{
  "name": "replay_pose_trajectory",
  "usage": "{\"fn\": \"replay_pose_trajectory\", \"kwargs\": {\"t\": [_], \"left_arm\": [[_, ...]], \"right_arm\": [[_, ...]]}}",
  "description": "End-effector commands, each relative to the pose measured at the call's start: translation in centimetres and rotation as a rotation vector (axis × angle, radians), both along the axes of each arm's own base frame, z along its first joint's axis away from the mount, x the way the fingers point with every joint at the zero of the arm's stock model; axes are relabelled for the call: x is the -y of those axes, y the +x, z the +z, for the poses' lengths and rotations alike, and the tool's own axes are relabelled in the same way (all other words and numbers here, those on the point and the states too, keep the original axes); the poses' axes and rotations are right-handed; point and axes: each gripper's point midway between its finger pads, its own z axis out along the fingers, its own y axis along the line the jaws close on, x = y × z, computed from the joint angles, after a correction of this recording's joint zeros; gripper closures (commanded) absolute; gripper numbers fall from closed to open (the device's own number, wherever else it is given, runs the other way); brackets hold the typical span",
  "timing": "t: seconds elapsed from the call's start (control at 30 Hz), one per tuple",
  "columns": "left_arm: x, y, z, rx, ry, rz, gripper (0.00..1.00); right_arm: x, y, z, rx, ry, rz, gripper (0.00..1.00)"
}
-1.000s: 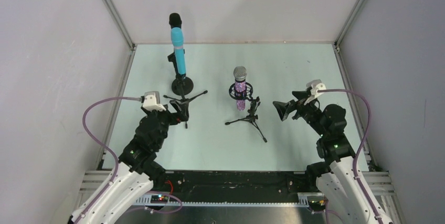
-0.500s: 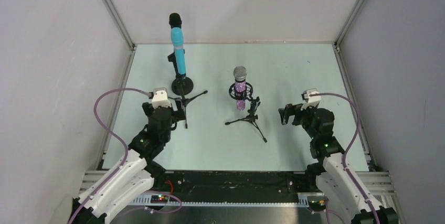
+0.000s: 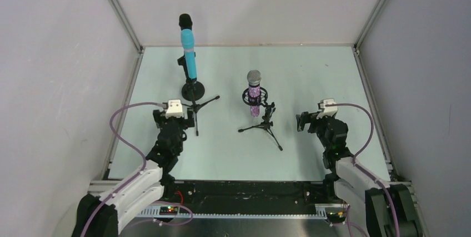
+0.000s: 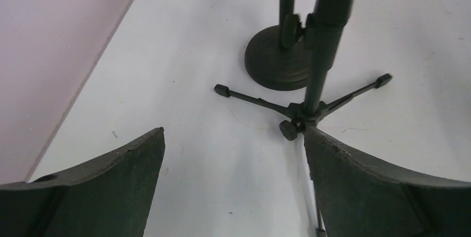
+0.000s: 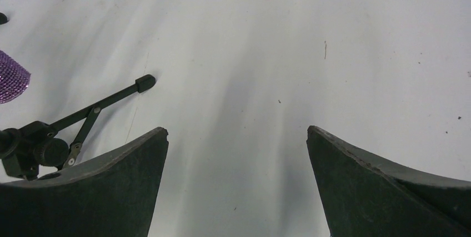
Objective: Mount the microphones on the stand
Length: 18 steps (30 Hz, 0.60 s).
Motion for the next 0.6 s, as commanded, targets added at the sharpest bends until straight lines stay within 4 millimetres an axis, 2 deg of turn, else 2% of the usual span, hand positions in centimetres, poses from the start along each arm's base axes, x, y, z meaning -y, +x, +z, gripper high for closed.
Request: {"fn": "replay_pose_trajectory", "kwargs": {"t": [0.0,0.03,0.07,0.1,0.13,0.17,0.2,0.23,0.43,0.57], "left_arm": [[-1.4,0.9,1.9,0.146,-0.006,0.055,0.02],[-1.3,1.1,2.6,0.186,-0.025,0.049,0.02],[-1.7,1.1,1.6,0.172,-0.022,0.059,0.02],[-1.9,1.3,2.2,0.212,-0.043,0.064,0.02],[-2.6,1.4,1.3,0.202,-0.055,0.089,0.02],[-3.0,1.5,2.0,0.24,-0.084,0.114,0.02],[-3.5,1.7,1.6,0.232,-0.081,0.131,0.02],[-3.2,2.1,2.1,0.254,-0.092,0.108,0.02],[-3.3,4.1,1.9,0.206,-0.123,0.048,0.02],[-3.7,3.3,1.8,0.218,-0.131,0.059,0.02]], "right_arm": [[0.3,2.2,3.5,0.157,0.006,-0.021,0.01],[0.2,2.5,3.3,0.154,0.004,-0.019,0.01],[0.1,2.8,3.0,0.144,0.003,-0.012,0.01],[0.1,3.1,3.4,0.16,0.006,-0.008,0.01],[-0.1,3.6,3.6,0.153,0.006,0.001,0.01],[-0.2,3.7,2.9,0.113,0.002,0.011,0.01],[-0.2,4.1,3.0,0.106,0.003,0.013,0.01],[-0.4,4.2,2.8,0.095,0.006,0.028,0.01],[-0.8,4.8,2.5,0.05,0.015,0.085,0.01],[-0.7,4.1,2.6,0.071,0.015,0.082,0.01]]}}
